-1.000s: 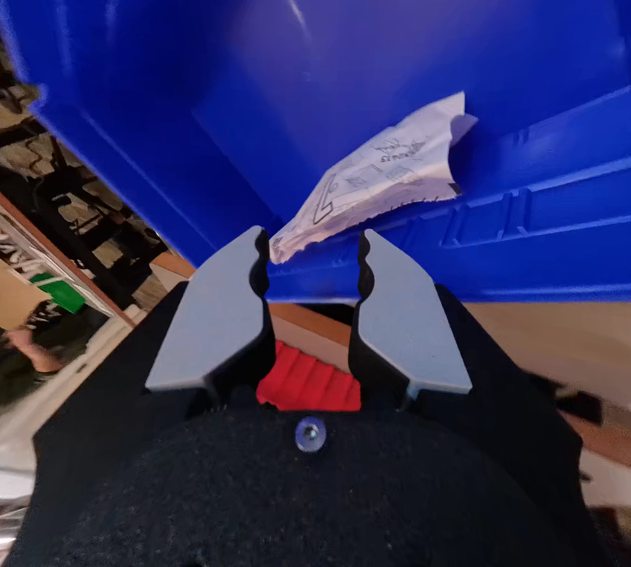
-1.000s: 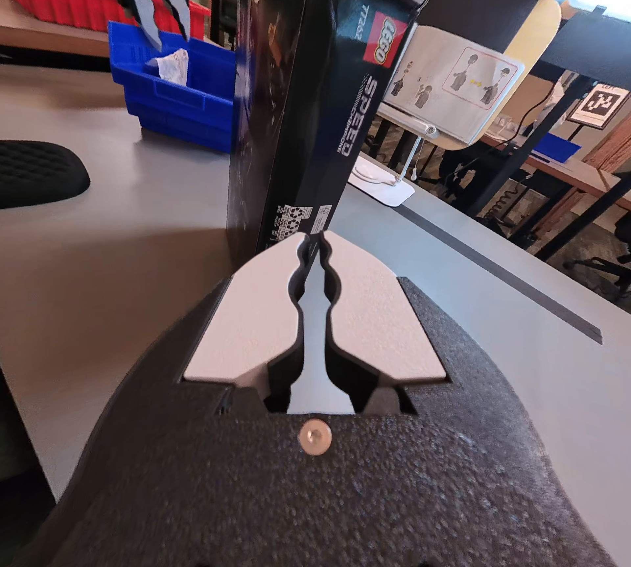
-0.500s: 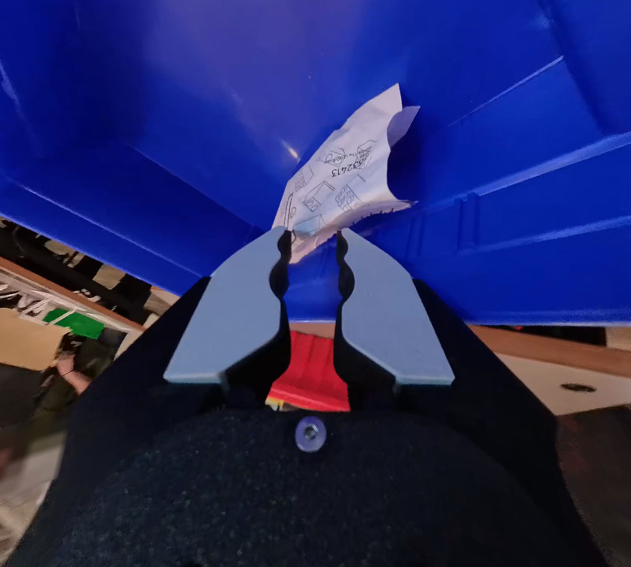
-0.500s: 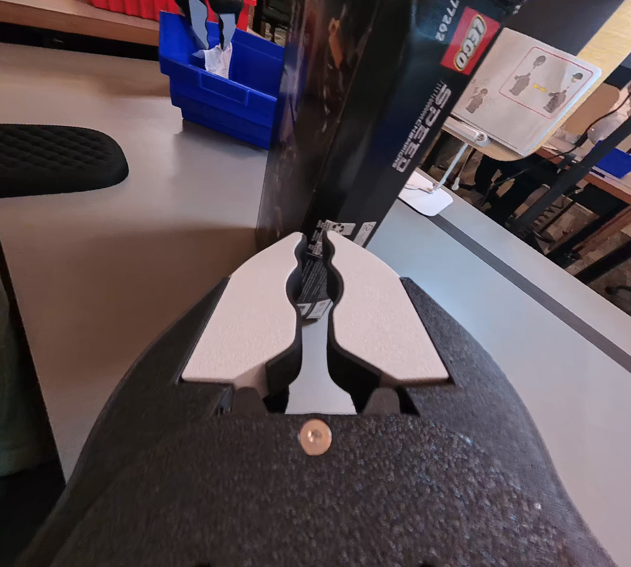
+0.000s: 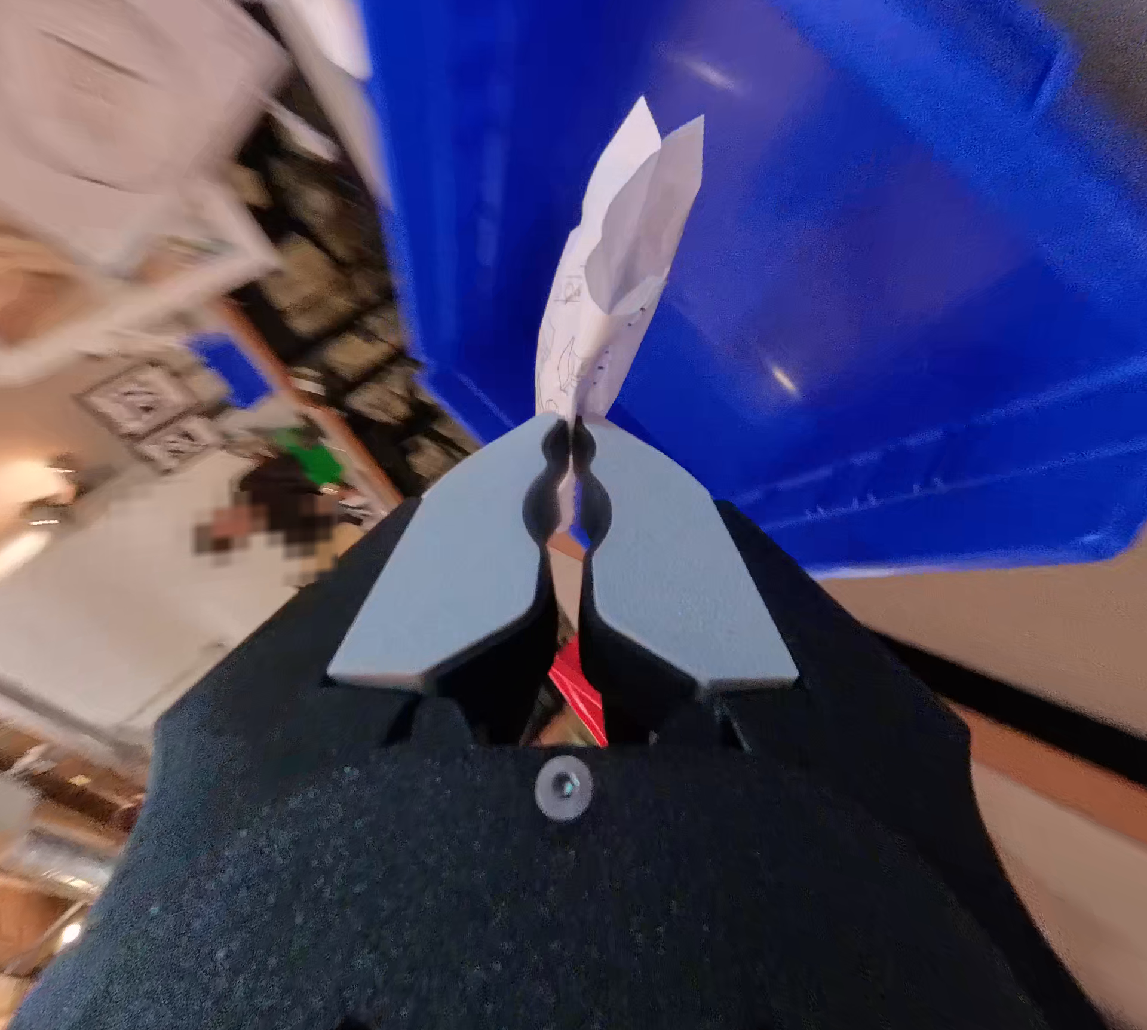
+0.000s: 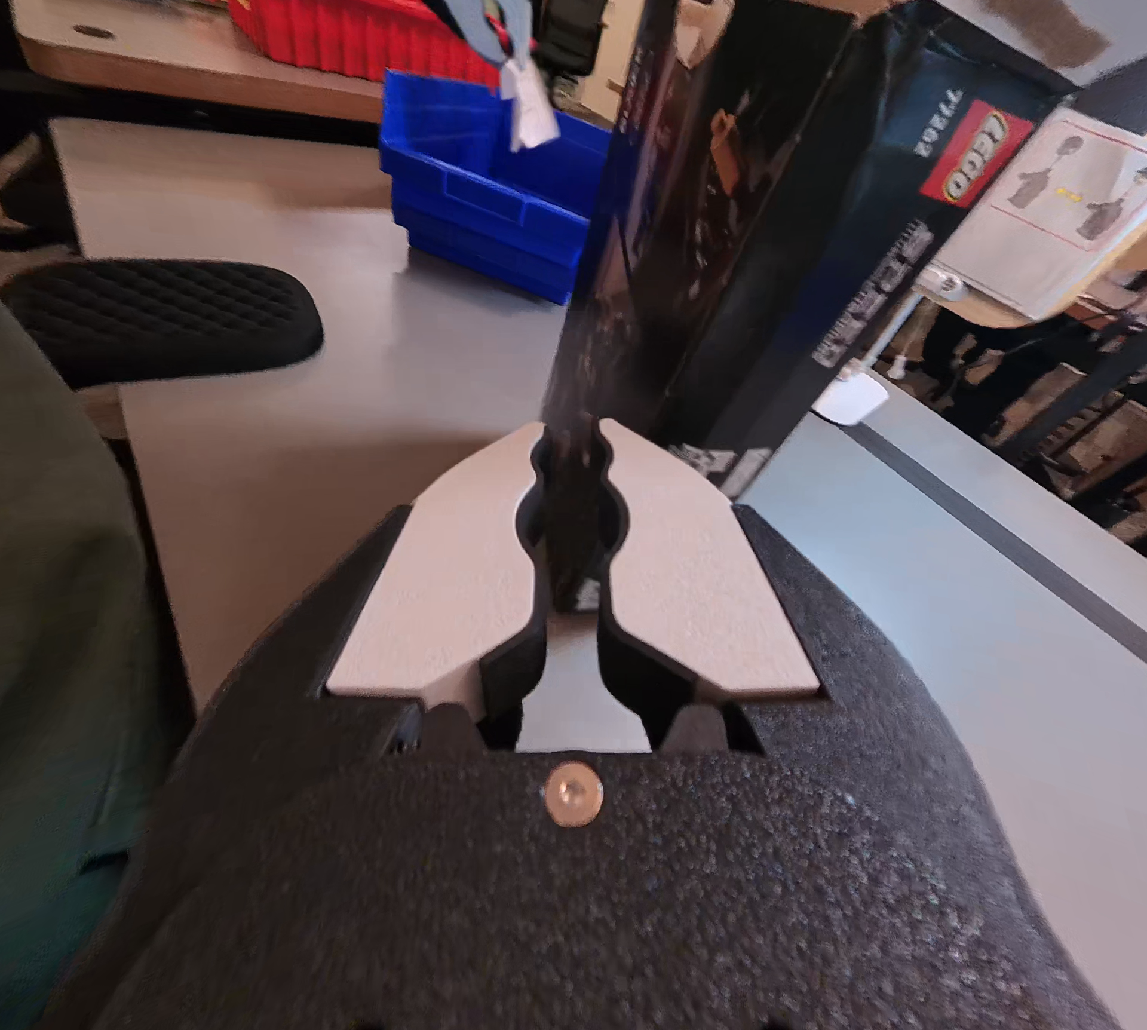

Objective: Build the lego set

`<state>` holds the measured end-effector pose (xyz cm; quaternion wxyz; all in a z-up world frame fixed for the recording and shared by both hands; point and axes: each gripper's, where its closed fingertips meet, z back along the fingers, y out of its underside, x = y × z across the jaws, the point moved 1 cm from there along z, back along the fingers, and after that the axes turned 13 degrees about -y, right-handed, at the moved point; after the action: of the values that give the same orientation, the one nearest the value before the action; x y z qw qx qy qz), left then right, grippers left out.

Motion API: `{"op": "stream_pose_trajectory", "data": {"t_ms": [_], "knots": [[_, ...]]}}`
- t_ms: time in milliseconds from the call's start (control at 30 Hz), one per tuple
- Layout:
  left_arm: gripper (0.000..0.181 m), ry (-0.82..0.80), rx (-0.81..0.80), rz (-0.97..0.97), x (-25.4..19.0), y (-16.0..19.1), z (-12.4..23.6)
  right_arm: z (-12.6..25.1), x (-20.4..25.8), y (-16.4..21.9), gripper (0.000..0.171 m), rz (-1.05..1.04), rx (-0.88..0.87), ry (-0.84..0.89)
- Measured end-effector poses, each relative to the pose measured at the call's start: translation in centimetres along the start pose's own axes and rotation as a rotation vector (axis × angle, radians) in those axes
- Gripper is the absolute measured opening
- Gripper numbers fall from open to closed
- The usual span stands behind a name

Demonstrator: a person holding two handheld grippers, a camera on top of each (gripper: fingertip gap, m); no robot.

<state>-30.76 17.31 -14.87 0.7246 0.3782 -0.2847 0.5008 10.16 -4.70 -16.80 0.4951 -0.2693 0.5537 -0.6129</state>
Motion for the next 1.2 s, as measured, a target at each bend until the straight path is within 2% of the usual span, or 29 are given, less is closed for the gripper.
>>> {"op": "stream_pose_trajectory", "data": {"t_ms": [133, 267, 367, 533, 633, 667, 700, 733, 800, 833, 900, 1000, 1100, 1167, 1200], "knots": [[0.001, -0.333, -0.284, 0.050, 3.4, -8.0, 8.3, -2.1, 2.1, -2.3, 0.024, -0.103, -0.134, -0.152], [0.001, -0.537, -0.501, -0.015, 1.5, -16.3, 15.1, -4.8, 4.3, -4.7, 0.049, -0.352, -0.271, -0.392], [0.001, -0.644, -0.636, -0.044, -0.8, -21.5, 18.5, -6.4, 5.4, -6.2, 0.060, -0.506, -0.348, -0.496], [0.001, -0.809, -0.799, -0.093, -2.9, -27.2, 22.8, -8.4, 6.7, -6.5, 0.083, -0.775, -0.416, -0.629], [0.001, -0.843, -0.879, -0.121, -3.7, -29.7, 24.4, -8.5, 7.7, -7.1, 0.081, -0.888, -0.494, -0.745], [0.001, -0.845, -0.902, -0.129, -4.0, -30.4, 24.6, -8.2, 8.0, -7.5, 0.071, -0.910, -0.533, -0.799], [0.001, -0.864, -0.932, -0.115, -3.9, -30.9, 25.0, -8.0, 7.7, -7.5, 0.053, -0.941, -0.573, -0.799], [0.001, -0.855, -0.938, -0.083, -3.7, -31.1, 25.0, -7.6, 7.3, -7.6, 0.045, -0.951, -0.616, -0.803], [0.009, -0.778, -0.977, 0.118, -2.7, -30.9, 24.5, -6.8, 6.4, -7.6, 0.038, -0.949, -0.686, -0.778], [0.016, -0.690, -1.001, 0.254, -2.4, -30.7, 23.8, -6.5, 5.8, -7.4, 0.037, -0.926, -0.715, -0.727], [0.037, -0.430, -1.103, 0.571, -2.6, -30.5, 23.0, -5.2, 4.6, -7.2, 0.037, -0.885, -0.794, -0.649], [0.054, 0.027, -1.294, 1.004, -3.3, -30.9, 22.6, -2.9, 2.7, -7.0, 0.037, -0.831, -0.946, -0.529], [0.056, 0.311, -1.430, 1.302, -2.6, -31.5, 22.8, -2.1, 1.9, -6.7, 0.037, -0.695, -0.981, -0.358], [0.053, 0.392, -1.451, 1.377, -2.2, -32.3, 22.6, -2.4, 2.2, -6.7, 0.037, -0.625, -0.968, -0.296], [0.043, 0.407, -1.456, 1.401, -2.0, -32.6, 22.5, -2.6, 2.3, -6.7, 0.037, -0.595, -0.959, -0.261]]}}
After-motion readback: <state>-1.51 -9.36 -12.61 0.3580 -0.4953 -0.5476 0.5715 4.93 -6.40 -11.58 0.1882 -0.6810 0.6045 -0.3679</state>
